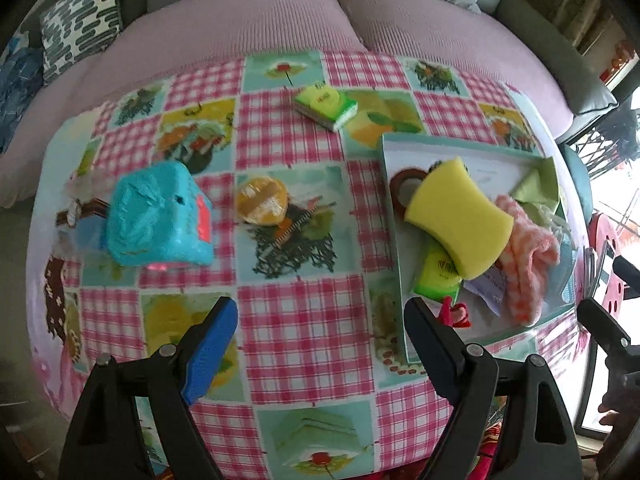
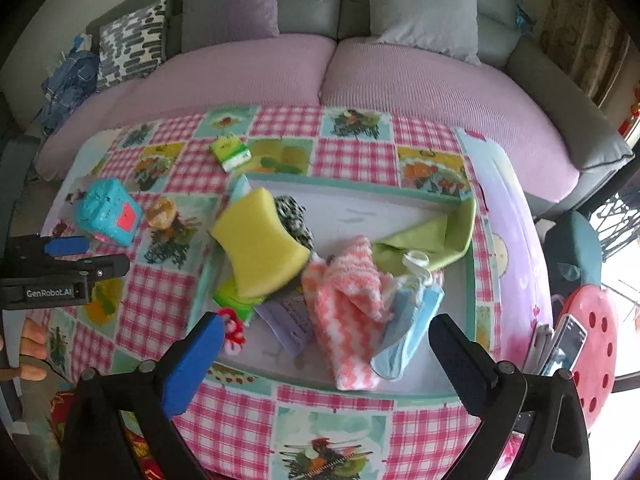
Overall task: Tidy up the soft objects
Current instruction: 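Move both tools toward the round gold tin and green tissue pack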
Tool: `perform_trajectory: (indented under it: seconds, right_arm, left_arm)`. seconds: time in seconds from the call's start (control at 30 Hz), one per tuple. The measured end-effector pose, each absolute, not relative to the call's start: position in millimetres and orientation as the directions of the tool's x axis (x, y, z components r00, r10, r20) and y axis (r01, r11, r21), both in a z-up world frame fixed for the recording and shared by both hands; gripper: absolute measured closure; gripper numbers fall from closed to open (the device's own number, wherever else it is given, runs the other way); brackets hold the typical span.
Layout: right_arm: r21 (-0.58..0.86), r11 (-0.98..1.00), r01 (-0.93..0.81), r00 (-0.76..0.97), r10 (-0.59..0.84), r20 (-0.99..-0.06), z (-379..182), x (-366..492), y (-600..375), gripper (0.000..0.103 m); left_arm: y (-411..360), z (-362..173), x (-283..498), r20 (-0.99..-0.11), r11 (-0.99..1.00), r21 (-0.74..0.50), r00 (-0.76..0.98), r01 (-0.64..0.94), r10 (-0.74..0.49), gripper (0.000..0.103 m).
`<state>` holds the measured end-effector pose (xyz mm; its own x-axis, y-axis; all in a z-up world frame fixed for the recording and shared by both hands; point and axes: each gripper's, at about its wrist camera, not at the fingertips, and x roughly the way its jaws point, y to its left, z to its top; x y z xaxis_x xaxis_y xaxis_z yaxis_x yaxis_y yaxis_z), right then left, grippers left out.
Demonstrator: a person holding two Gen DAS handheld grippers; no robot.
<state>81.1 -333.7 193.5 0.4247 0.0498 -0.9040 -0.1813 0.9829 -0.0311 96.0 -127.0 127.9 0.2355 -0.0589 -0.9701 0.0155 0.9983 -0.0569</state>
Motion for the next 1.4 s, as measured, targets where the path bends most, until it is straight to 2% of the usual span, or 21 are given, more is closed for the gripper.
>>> perform_trajectory:
  seconds: [0.13, 0.47, 0.6, 0.87, 1.0, 1.17, 1.27, 1.4]
  right_arm:
    - [0.02, 0.975, -0.22, 0.443, 0.118, -0.888, 209, 87, -318, 0.0]
    - [0.007, 0.944, -0.329, 0.441, 0.16, -0.883, 215, 121, -268, 0.0]
    - [0.063, 0.945, -0.32, 0.427, 0.204, -0.881, 206, 140, -266, 0.0]
    - [0.097, 0.951, -0.295, 0.41, 0.217, -0.886, 184, 184, -273, 0.0]
    - [0.123, 0.947, -0.296, 0.382, 0.235, -0.894, 169, 200, -275, 0.0]
    - [0.158, 0.938, -0.308, 0.361, 0.269, -0.893, 156, 211, -271, 0.0]
    - [0.167, 0.929, -0.329, 0.345, 0.283, -0.895, 147, 216, -263, 0.0]
    - [0.179, 0.92, -0.349, 0.34, 0.302, -0.891, 140, 222, -255, 0.001]
  left_arm:
    - [-113, 146, 102, -0.961, 0.996, -0.091, 0.262, 0.009, -0.09, 0.017]
    - [-92, 167, 126, -0.954, 0.996, -0.084, 0.289, -0.013, -0.076, 0.017]
    - [-93, 152, 137, -0.958, 0.991, -0.128, 0.264, -0.034, -0.114, 0.017]
    - [-103, 114, 159, -0.968, 0.989, -0.114, 0.236, -0.092, -0.09, 0.018]
    - [-103, 95, 166, -0.97, 0.984, -0.132, 0.217, -0.116, -0.105, 0.026]
    - [-97, 78, 169, -0.974, 0.979, -0.117, 0.214, -0.168, -0.08, 0.027]
    - [-94, 69, 169, -0.974, 0.974, -0.121, 0.213, -0.192, -0.079, 0.036]
    - [-90, 57, 170, -0.976, 0.969, -0.119, 0.207, -0.218, -0.073, 0.037]
